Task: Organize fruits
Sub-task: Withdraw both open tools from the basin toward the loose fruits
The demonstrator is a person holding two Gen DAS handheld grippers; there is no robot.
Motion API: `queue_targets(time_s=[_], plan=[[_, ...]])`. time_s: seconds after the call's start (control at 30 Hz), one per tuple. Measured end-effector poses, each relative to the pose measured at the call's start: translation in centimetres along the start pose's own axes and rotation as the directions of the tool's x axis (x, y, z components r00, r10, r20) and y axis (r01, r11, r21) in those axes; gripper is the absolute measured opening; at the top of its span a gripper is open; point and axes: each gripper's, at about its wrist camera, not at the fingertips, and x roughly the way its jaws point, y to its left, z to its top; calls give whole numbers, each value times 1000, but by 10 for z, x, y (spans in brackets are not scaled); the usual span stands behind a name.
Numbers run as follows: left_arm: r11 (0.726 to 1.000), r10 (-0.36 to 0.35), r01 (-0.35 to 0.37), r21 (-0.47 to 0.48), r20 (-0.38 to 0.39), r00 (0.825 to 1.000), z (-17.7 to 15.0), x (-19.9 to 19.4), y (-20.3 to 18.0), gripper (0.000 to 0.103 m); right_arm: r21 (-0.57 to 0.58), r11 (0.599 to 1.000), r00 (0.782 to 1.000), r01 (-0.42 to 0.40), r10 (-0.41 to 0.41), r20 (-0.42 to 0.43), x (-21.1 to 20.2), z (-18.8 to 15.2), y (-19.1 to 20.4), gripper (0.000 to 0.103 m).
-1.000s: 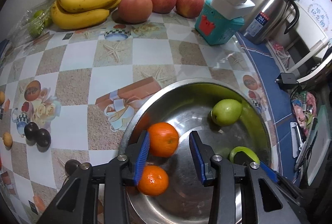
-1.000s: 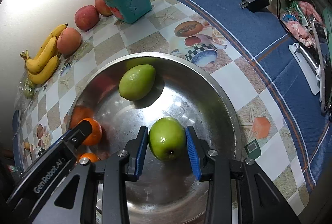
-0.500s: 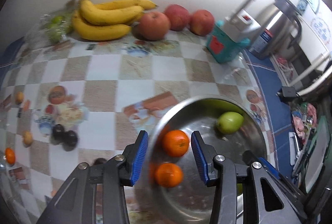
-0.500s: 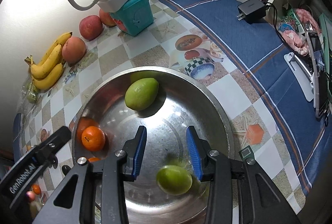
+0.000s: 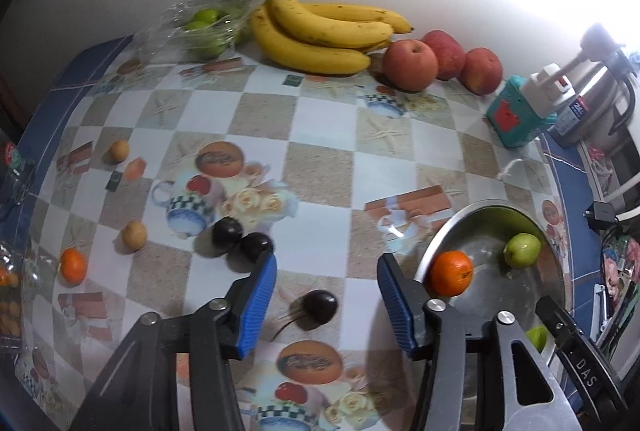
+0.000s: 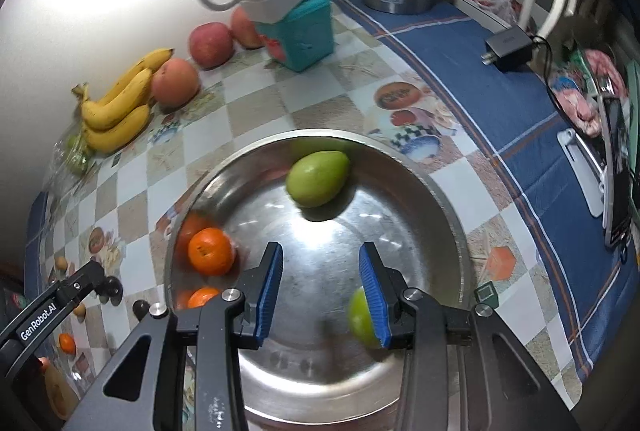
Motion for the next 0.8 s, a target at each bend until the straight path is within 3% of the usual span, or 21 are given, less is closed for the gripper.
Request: queue_targets(time_s=[0.13,0.2,0.27,0.37,0.4,0.47,0.6,0.7,0.8], plan=[[1000,17,-17,-15,-11,1000,-5,1,9,59,-33,999,1000,-2,3,4,-2,-2,10,41],[999,36,-36,-24,-13,999,-7,2,13,72,-45,999,1000,0,0,4,-1,-2,12,44],[998,56,-56,-31,-8,998,-8,2,17,83,-57,998,1000,2,-1,6,0,-3,14,67],[995,94,-94,-34,-5,996,-10,3,22,101,-75,997,1000,5,-4,11,0,-4,17,69],[994,107,-107,-33,-6,994,-11,4,23,103,-82,997,1000,5,-4,13,0,-5,19,71],[992,125,-125,-31,-14,992,-14,7,25,103,-99,995,1000,12,-11,15,2,-6,21,84],[990,135,-136,-31,-33,990,-18,10,28,103,-120,993,1000,0,0,-1,8,-8,26,85],[990,136,-137,-32,-38,990,-20,11,29,103,-136,991,1000,2,-3,-9,12,-10,29,93],[990,136,-138,-38,-46,990,-21,12,31,103,-139,990,1000,-4,3,-12,13,-11,30,94]])
